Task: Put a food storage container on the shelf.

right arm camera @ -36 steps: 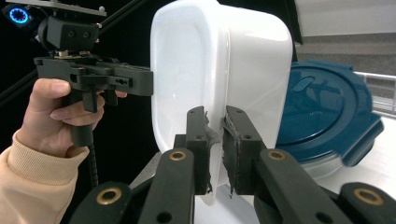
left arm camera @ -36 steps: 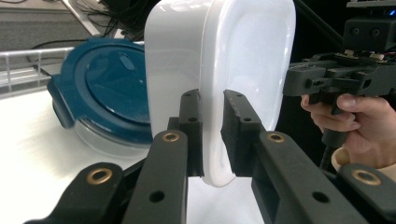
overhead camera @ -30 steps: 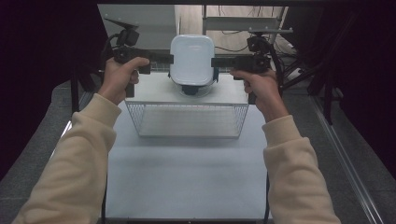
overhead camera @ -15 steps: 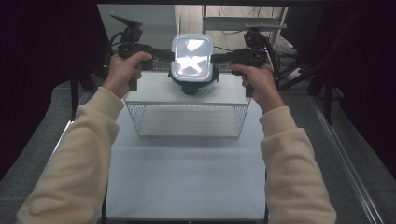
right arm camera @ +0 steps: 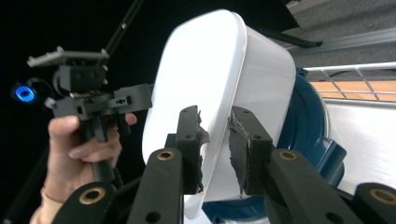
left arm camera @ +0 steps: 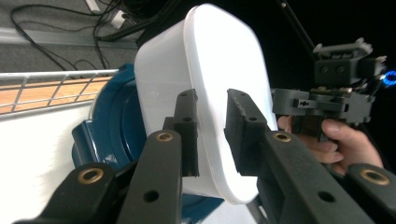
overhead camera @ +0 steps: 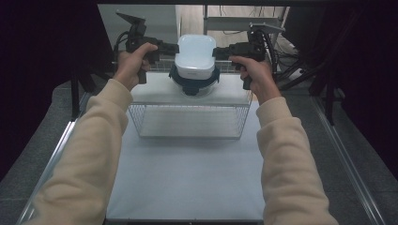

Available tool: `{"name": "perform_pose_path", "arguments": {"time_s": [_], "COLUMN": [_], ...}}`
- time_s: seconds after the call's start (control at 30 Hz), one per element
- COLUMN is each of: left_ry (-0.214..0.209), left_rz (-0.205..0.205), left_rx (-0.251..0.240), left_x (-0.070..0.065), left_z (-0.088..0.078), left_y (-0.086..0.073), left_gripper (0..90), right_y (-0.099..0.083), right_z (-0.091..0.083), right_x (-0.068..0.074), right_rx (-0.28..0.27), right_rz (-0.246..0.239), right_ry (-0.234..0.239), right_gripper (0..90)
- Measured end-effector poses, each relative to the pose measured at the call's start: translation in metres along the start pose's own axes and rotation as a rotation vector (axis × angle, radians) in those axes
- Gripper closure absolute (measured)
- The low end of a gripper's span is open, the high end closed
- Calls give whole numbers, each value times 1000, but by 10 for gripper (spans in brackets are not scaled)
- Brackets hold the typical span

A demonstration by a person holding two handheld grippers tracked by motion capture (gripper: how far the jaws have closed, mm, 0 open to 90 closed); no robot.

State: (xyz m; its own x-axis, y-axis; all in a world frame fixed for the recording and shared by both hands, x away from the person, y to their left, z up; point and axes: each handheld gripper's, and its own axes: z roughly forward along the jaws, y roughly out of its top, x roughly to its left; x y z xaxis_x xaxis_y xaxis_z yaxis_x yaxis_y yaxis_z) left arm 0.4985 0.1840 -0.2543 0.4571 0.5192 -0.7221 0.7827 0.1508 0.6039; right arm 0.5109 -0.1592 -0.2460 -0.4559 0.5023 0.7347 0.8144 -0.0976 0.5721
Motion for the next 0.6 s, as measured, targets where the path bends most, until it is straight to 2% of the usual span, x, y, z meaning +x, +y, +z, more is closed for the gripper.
{"name": "perform_pose_path", "arguments": {"time_s": [0.1, 0.23, 0.4, 0.43, 0.5, 0.6], "left_ry": [-13, -9, -3, -8, 6, 72], "left_rz": [-18, -30, -24, -20, 4, 63], "left_rx": [-6, -4, -4, -5, -31, -75], "left_x": [5, 9, 9, 9, 6, -2], "left_z": [2, 5, 6, 6, 4, -6], "left_y": [1, 0, -1, -1, -2, -8], "left_gripper": [740, 722, 698, 681, 601, 437], "right_y": [2, 3, 2, 2, 0, -5], "right_z": [3, 6, 7, 7, 7, 0], "right_x": [-5, -9, -9, -8, -6, 4], "right_rx": [-4, -2, -4, -7, -16, -90], "right_rz": [44, 64, 75, 74, 51, -21], "right_ry": [12, 13, 3, -1, -16, -47], "right_gripper": [724, 708, 695, 682, 584, 456]}}
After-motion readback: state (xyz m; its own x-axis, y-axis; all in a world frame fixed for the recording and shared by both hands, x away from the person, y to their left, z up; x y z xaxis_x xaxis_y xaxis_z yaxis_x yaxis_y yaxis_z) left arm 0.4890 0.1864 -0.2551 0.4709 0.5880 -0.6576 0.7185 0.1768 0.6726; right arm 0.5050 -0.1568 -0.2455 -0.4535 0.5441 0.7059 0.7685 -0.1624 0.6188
